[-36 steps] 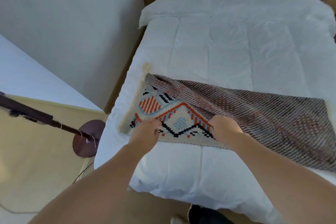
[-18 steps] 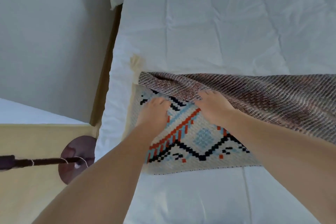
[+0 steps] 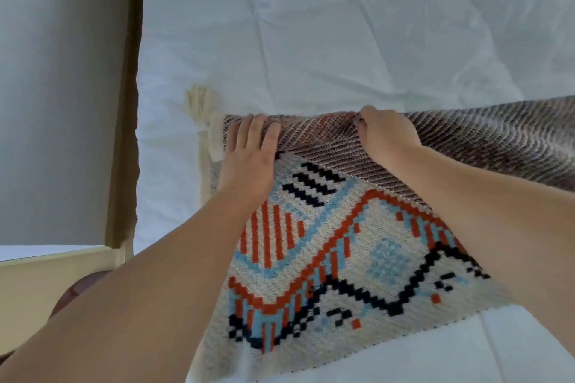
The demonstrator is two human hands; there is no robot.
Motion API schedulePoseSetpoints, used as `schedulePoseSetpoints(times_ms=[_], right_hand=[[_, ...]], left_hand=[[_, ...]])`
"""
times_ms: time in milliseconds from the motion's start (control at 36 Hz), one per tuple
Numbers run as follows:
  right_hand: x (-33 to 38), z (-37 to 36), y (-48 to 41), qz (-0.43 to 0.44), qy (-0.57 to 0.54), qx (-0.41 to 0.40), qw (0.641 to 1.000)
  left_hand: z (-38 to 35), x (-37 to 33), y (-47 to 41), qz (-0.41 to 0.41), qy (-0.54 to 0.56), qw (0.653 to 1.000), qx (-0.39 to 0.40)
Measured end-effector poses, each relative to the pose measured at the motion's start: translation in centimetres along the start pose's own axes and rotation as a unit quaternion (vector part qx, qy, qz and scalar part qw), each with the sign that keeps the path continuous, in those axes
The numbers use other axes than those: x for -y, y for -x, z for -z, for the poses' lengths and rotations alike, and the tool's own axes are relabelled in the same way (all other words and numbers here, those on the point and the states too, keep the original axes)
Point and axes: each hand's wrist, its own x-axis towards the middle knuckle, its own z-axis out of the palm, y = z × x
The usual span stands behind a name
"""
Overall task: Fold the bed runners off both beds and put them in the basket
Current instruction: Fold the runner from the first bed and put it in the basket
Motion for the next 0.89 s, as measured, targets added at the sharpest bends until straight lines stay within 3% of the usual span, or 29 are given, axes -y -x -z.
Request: schedulePoseSetpoints(times_ms=[111,222,333,472,556,667,889], right_hand=[[-0.4,0.4,-1.6,-0.013,0.005,-0.016,1.0],[0.3,0.6,-1.7,0.007,0.023,-0.009,1.0],[0.4,0.8,-0.9,0.081,0.123,-0.041,0.988],[1.0,-0.8,0.2,0.174,0.125,0.033,0.976],[1.7,-1.8,0.7,0.168,0.163,0.097,0.967],[2.8,-2.9,1.1,0.133,0.18,0.124,0.967],[3.3,-2.3,2.1,0.132,0.14,0.117,0.974]], left_hand=[[-0.6,-0.9,-0.7,-0.062,-0.016,0.997,-0.049],[-0.1,-0.7,-2.5,-0.031,-0.054,0.998,0.017],[0.2,-0.2,-5.1,0.033,-0.092,0.994,0.048],[0.3,-1.1,-5.9,0.014,-0.045,0.998,0.042],[-0.8,-1.1,-5.4,-0.008,-0.038,0.998,0.045],[-1.9,-0.7,-4.6,-0.037,-0.037,0.997,0.065],[-2.4,-0.8,-3.5,-0.046,-0.014,0.998,0.038]])
